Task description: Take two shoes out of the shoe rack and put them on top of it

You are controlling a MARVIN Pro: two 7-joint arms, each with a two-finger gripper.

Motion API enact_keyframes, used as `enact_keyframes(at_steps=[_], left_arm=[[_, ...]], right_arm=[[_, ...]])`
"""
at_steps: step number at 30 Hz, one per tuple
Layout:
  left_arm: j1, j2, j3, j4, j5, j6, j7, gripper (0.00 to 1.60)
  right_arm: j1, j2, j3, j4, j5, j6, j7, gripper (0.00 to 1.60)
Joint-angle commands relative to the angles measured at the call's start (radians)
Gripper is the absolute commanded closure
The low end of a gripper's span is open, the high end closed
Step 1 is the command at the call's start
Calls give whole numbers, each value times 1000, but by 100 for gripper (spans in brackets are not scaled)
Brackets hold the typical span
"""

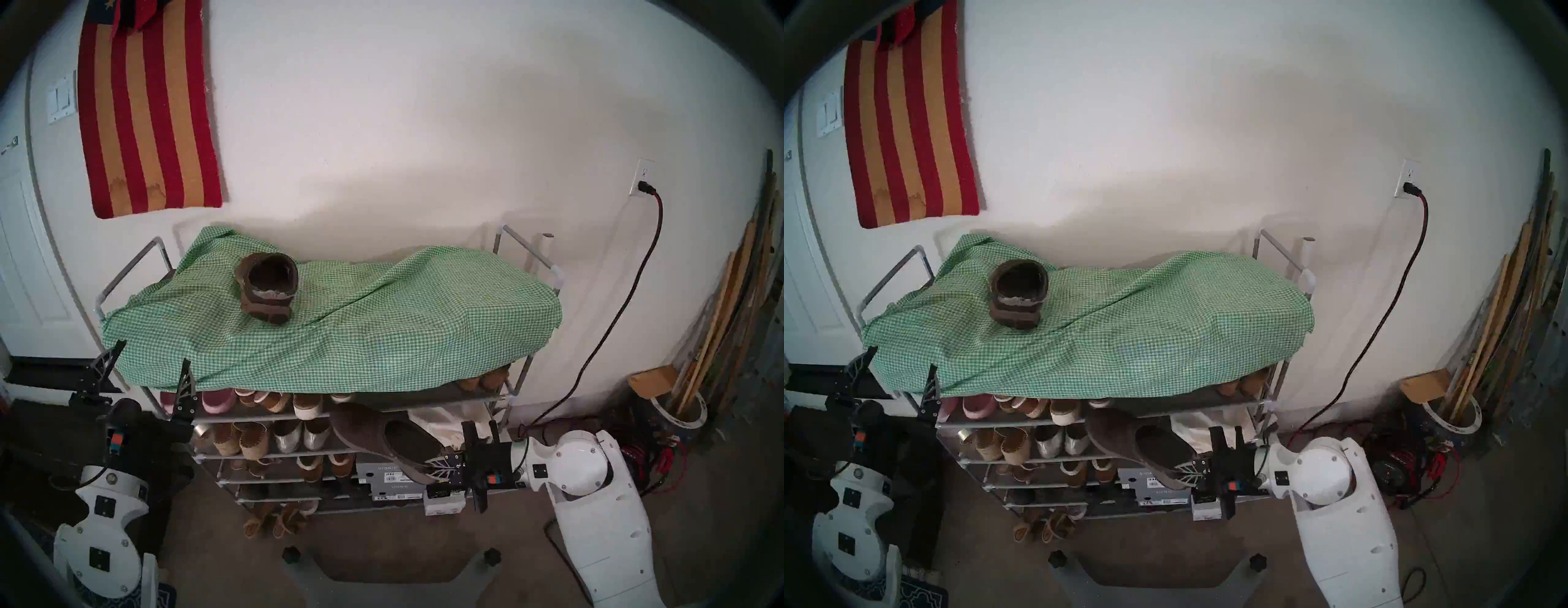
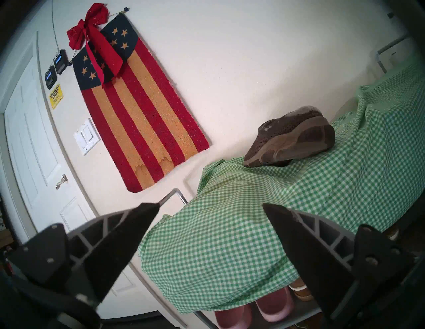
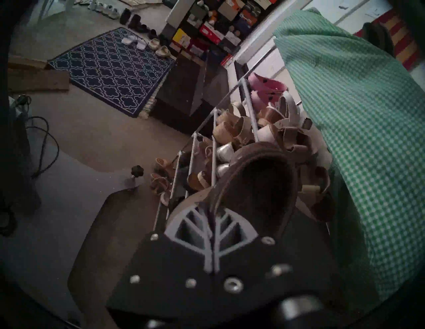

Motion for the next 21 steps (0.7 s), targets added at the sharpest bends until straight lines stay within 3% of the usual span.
enact_keyframes(at_steps=[1, 11, 16, 21], left_arm=[[0, 2, -2, -9, 2, 2, -1, 0], [-1, 1, -2, -9, 2, 1, -1, 0], [-1, 1, -2, -9, 2, 0, -2, 0], [-1, 0, -2, -9, 3, 1, -2, 0]], right_arm=[[-64, 98, -13, -121, 109, 45, 115, 160], [-79, 251, 14, -287, 325, 134, 190, 160], [-78, 297, 29, -343, 393, 174, 209, 160], [-60, 381, 48, -403, 514, 246, 211, 160]])
